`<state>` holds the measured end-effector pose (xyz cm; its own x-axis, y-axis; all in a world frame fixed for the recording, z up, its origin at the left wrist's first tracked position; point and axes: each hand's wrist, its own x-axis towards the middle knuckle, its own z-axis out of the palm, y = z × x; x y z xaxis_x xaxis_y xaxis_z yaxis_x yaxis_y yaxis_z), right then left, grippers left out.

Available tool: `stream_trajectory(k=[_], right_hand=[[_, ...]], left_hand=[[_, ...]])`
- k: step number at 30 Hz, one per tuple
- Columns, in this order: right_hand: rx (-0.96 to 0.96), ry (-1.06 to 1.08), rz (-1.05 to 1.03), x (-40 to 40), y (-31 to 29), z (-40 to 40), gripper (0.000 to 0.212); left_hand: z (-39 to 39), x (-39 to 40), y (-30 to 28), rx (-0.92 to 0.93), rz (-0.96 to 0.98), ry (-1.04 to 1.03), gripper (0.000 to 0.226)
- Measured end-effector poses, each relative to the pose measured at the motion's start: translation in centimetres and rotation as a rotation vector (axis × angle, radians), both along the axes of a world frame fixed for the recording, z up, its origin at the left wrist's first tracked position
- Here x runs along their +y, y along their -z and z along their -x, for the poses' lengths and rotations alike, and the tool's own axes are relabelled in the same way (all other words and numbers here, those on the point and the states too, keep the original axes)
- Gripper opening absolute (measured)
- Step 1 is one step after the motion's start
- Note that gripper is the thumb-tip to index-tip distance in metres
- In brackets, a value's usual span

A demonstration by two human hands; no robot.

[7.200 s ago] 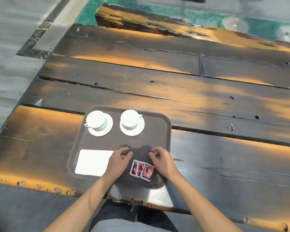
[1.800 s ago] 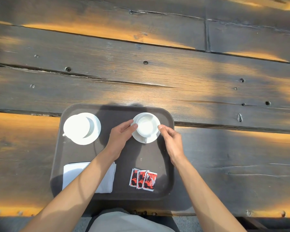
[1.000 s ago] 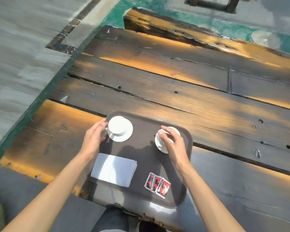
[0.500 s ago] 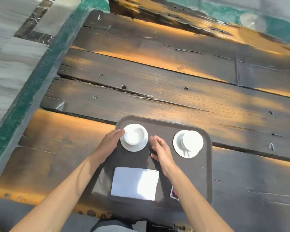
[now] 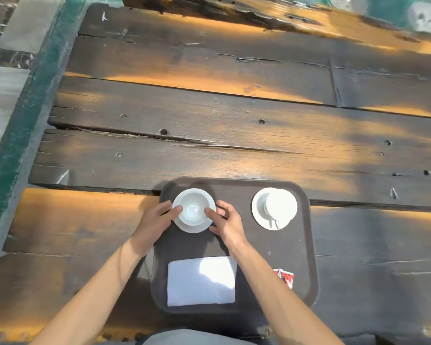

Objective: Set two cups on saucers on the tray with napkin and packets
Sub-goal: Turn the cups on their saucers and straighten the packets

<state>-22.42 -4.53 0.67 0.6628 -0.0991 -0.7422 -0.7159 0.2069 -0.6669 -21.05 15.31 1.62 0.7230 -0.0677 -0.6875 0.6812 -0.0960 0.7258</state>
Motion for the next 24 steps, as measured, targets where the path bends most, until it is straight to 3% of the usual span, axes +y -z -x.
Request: stream_trajectory(k=[12, 14, 17, 24], right_hand=[[-0.004, 0.045, 0.028, -2.8, 0.9, -1.6, 0.044], [0.011, 0.025, 0.037, -2.9, 1.2, -1.4, 0.043], [0.011, 0.007, 0.046, -3.0, 1.5, -1.3, 0.038], [-0.171, -0.054, 0.185, -2.8, 1.5, -1.8, 0.023]], left_hand=[[-1.5, -3.0, 0.6, -0.006, 0.003, -0.063, 0.007], [-1.5, -3.0, 0.6, 0.002, 0.038, -0.081, 0.014], [-1.4, -2.9, 0.6, 0.031, 0.065, -0.095, 0.046], [-1.3, -3.3, 0.6, -0.076, -0.074, -0.044, 0.047]])
